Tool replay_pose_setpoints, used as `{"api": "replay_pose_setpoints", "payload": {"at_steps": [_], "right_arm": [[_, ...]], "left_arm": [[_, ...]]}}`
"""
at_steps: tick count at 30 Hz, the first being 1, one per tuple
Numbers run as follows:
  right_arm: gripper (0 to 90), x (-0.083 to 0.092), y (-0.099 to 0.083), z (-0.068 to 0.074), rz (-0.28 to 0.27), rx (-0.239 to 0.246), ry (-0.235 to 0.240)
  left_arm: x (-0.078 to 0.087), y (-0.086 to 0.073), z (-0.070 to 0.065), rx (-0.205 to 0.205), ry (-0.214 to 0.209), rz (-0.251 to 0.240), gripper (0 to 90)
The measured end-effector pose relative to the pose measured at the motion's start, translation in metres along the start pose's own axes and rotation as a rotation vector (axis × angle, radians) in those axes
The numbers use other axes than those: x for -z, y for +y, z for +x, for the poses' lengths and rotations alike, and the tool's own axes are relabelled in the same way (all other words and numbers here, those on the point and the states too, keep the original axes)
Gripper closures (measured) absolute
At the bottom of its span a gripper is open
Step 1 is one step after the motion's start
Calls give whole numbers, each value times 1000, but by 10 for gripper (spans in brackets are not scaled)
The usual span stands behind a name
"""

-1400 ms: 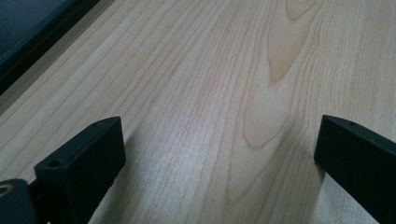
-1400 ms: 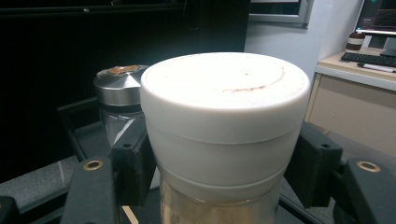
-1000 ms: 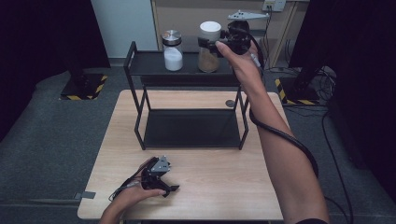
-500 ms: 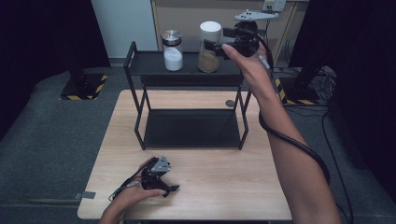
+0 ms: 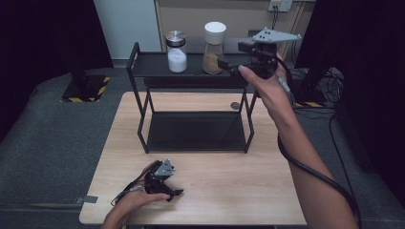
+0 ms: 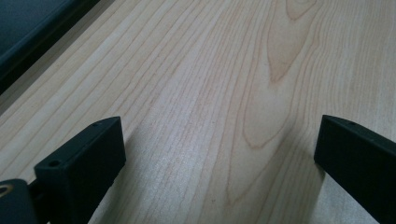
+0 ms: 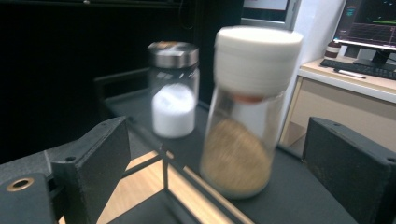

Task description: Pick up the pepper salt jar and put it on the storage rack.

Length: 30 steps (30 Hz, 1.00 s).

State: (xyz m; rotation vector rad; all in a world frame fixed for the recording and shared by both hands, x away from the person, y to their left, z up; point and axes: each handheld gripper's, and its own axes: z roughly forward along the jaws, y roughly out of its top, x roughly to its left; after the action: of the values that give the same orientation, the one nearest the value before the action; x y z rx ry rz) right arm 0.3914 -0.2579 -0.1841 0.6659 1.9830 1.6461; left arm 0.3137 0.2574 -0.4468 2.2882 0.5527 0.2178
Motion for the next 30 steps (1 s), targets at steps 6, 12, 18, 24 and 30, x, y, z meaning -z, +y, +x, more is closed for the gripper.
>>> {"api": "replay_pose_setpoints", "payload": {"at_steps": [6,12,18,24,30], "right_arm": [[85,15,-32,15,7,-19,19],[85,23,-66,32,29,-20,25],[85,33,-101,46,41,-23,49],[84,44,-127,54,54,-35,63],[81,51,-149,56,106,-36,79]], "left_arm": [[0,0,0,0,0,1,6],[0,0,0,-2,1,1,6],[0,0,0,-1,1,1,6],[0,0,0,-1,1,1,6],[0,0,0,-1,1,0,6]]}}
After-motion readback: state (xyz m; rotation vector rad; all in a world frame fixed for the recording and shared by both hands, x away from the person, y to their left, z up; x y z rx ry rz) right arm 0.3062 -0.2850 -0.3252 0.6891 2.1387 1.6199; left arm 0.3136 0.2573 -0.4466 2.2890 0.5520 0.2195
